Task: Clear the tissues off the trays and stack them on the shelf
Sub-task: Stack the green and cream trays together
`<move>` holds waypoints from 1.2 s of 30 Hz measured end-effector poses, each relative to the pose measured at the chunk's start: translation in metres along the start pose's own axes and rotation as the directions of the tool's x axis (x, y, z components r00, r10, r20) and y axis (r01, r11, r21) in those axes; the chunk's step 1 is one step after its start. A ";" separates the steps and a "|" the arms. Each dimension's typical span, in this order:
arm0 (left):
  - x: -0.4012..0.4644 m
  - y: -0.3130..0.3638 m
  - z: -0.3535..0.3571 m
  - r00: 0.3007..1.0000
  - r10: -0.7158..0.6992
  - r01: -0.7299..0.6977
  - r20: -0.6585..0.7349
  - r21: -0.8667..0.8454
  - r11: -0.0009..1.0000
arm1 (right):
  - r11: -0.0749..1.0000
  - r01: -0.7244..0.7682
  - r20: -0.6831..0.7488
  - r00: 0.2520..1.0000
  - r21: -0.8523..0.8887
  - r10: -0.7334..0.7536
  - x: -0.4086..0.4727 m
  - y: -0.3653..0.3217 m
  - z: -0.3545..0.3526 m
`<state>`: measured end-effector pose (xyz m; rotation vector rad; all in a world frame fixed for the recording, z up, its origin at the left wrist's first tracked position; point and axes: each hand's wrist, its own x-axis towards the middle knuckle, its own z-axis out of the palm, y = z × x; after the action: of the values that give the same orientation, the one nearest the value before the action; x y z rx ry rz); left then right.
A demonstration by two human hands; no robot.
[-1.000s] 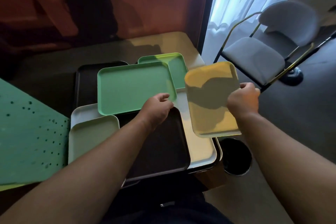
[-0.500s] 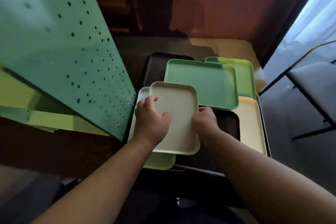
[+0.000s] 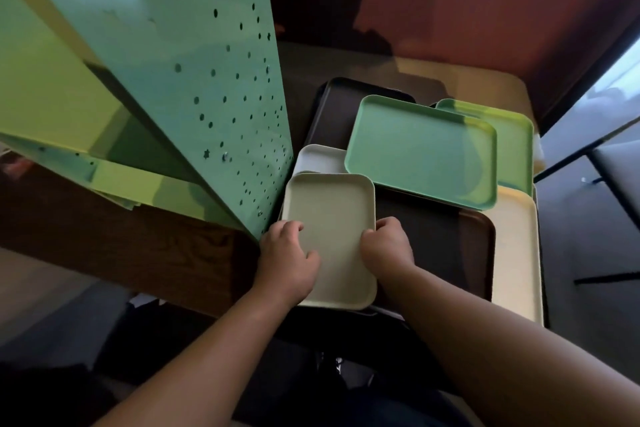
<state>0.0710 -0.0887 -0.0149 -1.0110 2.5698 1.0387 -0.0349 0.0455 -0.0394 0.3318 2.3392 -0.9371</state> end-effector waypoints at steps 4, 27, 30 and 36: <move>0.006 -0.002 0.000 1.000 0.009 -0.009 0.026 0.009 1.000 | 0.999 -0.013 0.081 0.997 -0.031 0.015 -0.003 -0.003 0.006; 0.056 0.072 -0.019 0.952 0.307 -0.308 0.011 0.035 0.951 | 0.929 0.145 0.439 0.849 0.341 -0.294 0.005 0.012 -0.127; 0.061 0.071 -0.009 0.937 0.297 -0.303 0.182 0.006 0.953 | 0.898 0.006 0.514 0.819 0.440 -0.257 0.006 0.024 -0.139; 0.059 0.059 0.023 0.986 0.167 -0.167 0.019 0.013 0.986 | 0.890 -0.182 0.575 0.811 0.419 -0.104 0.020 0.055 -0.158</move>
<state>-0.0133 -0.0734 -0.0237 -0.7893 2.6809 1.0608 -0.0951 0.1948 0.0097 0.2273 1.5235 -1.3485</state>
